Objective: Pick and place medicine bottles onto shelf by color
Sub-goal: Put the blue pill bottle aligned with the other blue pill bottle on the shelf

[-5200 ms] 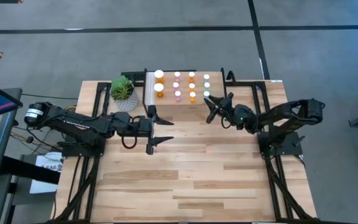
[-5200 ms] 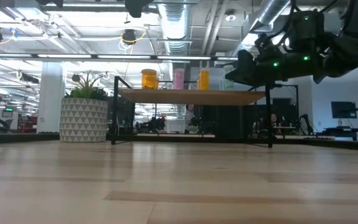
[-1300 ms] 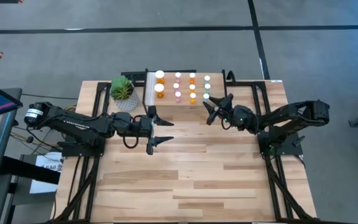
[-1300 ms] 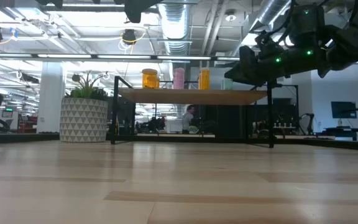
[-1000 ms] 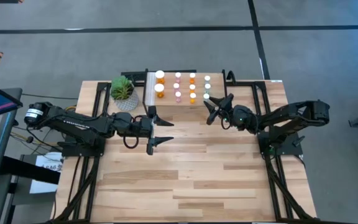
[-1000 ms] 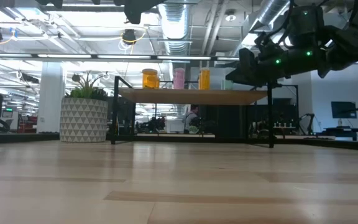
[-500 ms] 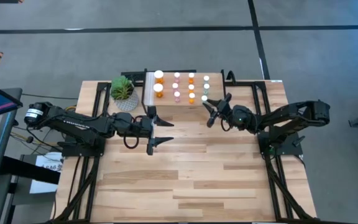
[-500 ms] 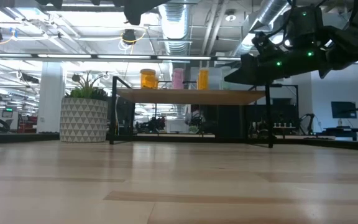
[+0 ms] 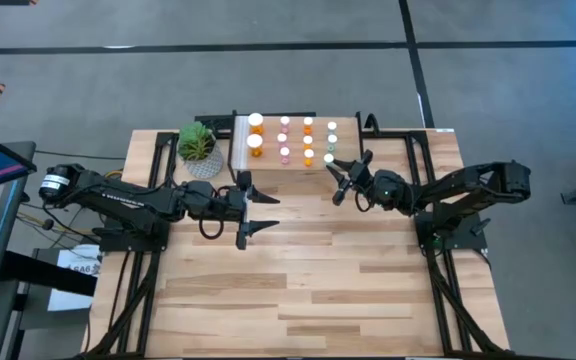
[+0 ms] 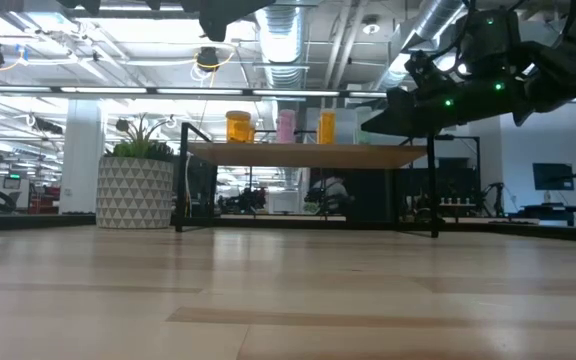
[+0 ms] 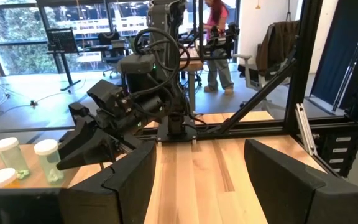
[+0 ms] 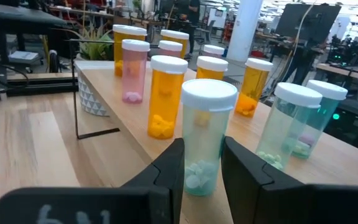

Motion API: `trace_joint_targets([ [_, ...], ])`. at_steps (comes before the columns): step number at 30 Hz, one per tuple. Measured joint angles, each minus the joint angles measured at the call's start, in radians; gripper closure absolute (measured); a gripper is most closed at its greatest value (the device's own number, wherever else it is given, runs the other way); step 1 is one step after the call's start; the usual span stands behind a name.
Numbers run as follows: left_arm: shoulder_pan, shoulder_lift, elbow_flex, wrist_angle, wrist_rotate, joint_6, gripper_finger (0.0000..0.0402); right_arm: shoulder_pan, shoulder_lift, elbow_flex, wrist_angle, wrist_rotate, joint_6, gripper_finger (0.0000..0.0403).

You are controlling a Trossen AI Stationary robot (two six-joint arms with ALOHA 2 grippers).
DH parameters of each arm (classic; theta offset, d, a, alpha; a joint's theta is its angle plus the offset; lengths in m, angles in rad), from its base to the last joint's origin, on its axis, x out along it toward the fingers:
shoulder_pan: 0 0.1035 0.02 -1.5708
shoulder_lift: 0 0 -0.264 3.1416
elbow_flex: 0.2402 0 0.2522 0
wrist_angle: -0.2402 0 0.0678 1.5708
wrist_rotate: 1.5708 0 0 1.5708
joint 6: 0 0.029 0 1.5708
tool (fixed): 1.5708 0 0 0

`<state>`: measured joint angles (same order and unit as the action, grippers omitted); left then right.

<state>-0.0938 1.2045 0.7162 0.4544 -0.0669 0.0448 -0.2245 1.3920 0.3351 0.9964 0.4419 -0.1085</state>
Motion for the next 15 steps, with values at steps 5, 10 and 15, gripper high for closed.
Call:
trace_joint_targets([
  [5, 0.000, 0.000, 0.000, -0.001, 0.000, 0.000, 0.0168, 0.000, 0.001, -0.001, 0.014, 0.002, 0.002, 0.0294],
  [10, 0.000, 0.000, 0.000, -0.001, 0.000, 0.000, 0.0168, 0.001, 0.002, -0.003, 0.033, -0.018, 0.003, 0.0294],
  [15, 0.000, 0.000, 0.000, -0.001, 0.000, -0.001, 0.0168, -0.001, 0.002, -0.003, 0.040, -0.077, 0.009, 0.0294],
])
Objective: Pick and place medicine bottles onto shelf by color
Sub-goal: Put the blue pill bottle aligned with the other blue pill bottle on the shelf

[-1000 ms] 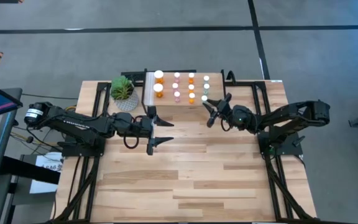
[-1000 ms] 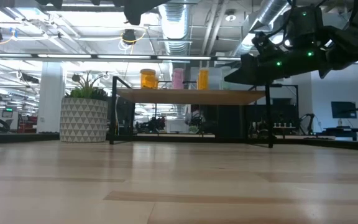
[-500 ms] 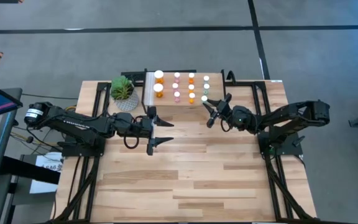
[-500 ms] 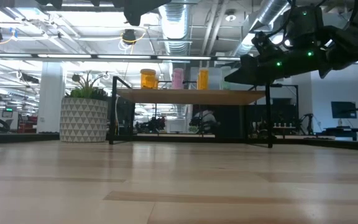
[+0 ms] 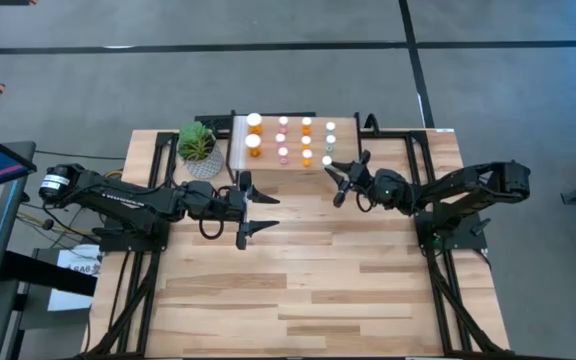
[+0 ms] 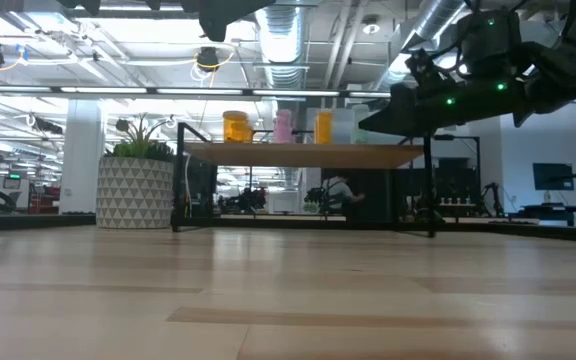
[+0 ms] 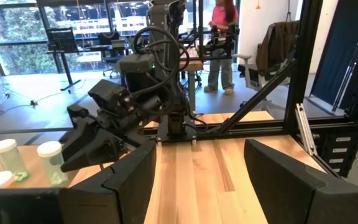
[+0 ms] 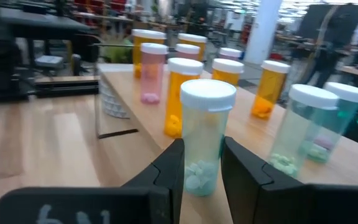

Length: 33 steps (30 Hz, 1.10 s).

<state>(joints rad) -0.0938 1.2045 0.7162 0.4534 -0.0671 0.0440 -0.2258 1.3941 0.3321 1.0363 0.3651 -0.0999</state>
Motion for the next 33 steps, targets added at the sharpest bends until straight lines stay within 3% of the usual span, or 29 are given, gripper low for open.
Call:
trace_joint_targets([
  [6, 0.000, 0.000, 0.000, 0.000, 0.000, -0.001, 0.0168, -0.022, 0.000, 0.000, 0.007, -0.105, -0.013, 0.0294],
  [33, 0.000, 0.000, 0.000, -0.026, 0.000, -0.003, 0.0168, -0.046, -0.001, 0.002, 0.105, -0.214, -0.082, 0.0294],
])
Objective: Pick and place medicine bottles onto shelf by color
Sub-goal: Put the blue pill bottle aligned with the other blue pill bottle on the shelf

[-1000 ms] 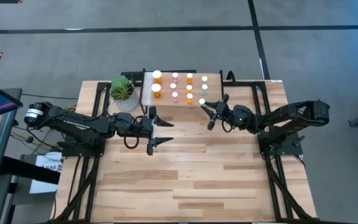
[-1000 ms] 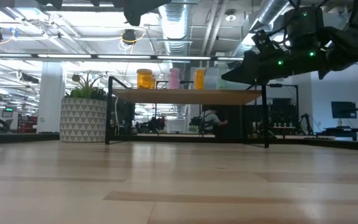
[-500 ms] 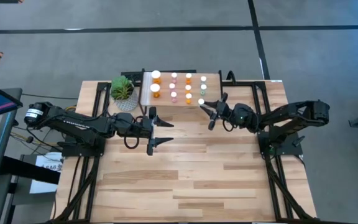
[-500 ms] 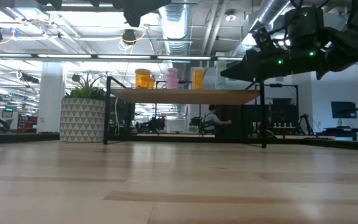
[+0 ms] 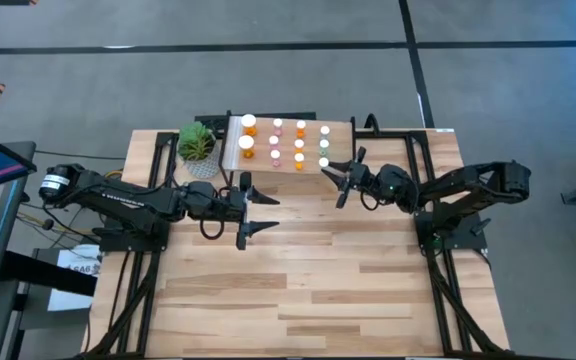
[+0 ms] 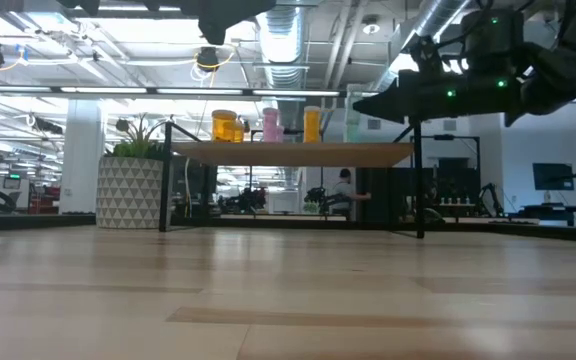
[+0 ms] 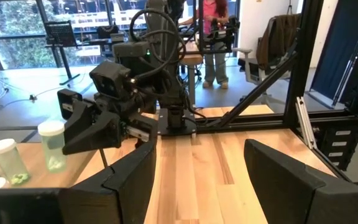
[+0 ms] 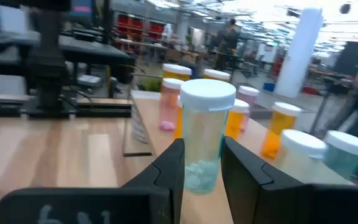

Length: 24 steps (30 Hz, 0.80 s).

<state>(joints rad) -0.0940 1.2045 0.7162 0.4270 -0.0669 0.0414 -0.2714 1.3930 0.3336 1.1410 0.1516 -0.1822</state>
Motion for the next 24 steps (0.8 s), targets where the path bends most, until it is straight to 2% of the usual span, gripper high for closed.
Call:
trace_joint_targets([
  [9, 0.000, 0.000, 0.000, -0.037, -0.045, 0.000, 0.0168, -0.101, 0.000, 0.000, 0.025, -0.249, 0.126, 0.0294],
  [18, 0.000, 0.000, 0.000, -0.045, -0.053, 0.000, 0.0168, -0.227, 0.000, 0.000, 0.132, -0.562, 0.295, 0.0294],
  [21, 0.000, 0.000, 0.000, -0.046, -0.053, 0.000, 0.0168, -0.251, 0.000, 0.000, 0.150, -0.632, 0.321, 0.0294],
  [24, 0.000, 0.000, 0.000, -0.047, -0.054, 0.000, 0.0168, -0.268, 0.000, 0.000, 0.151, -0.651, 0.318, 0.0294],
])
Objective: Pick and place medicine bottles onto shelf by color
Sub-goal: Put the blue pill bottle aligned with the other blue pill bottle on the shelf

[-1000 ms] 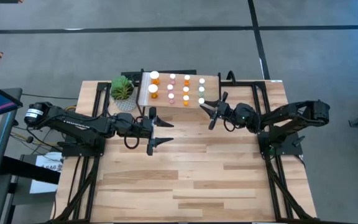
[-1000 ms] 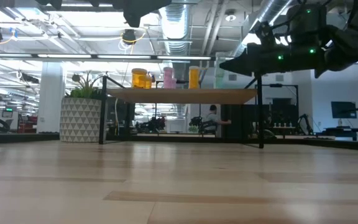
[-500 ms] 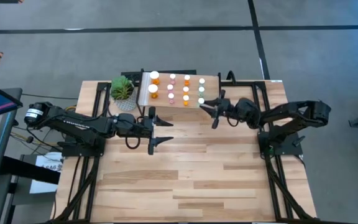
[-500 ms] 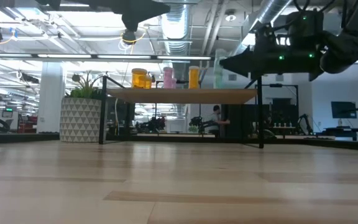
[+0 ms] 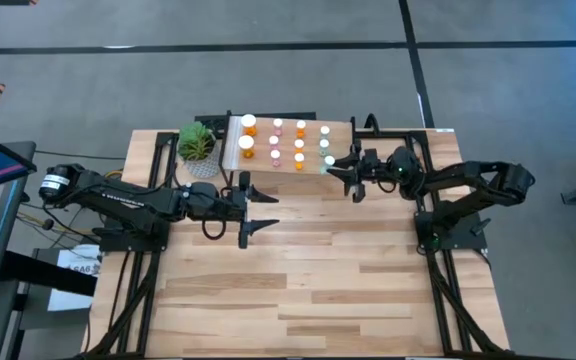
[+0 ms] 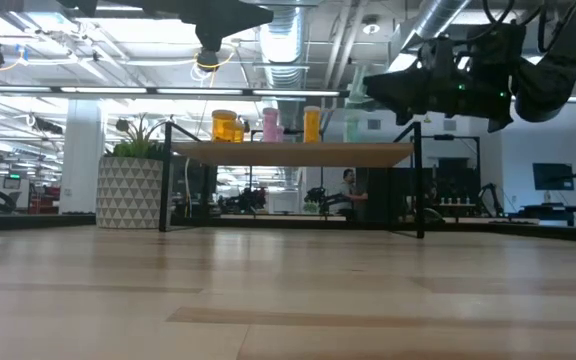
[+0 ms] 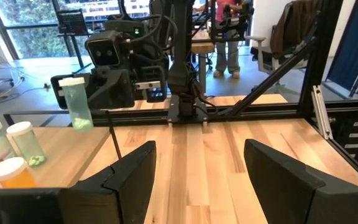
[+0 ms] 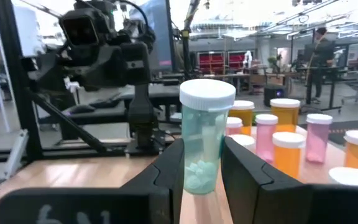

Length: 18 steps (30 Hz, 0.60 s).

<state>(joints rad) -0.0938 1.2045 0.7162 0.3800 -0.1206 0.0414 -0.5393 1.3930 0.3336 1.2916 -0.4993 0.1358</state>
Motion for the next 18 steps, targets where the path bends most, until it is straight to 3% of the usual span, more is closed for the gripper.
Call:
trace_joint_targets([
  [10, 0.000, 0.000, 0.000, -0.024, 0.000, -0.008, 0.0168, -0.009, -0.020, -0.007, -0.041, 0.012, -0.039, 0.0294],
  [18, 0.004, 0.000, 0.000, -0.032, -0.044, 0.000, 0.0168, 0.061, -0.160, -0.051, -0.192, 0.204, -0.104, 0.0294],
])
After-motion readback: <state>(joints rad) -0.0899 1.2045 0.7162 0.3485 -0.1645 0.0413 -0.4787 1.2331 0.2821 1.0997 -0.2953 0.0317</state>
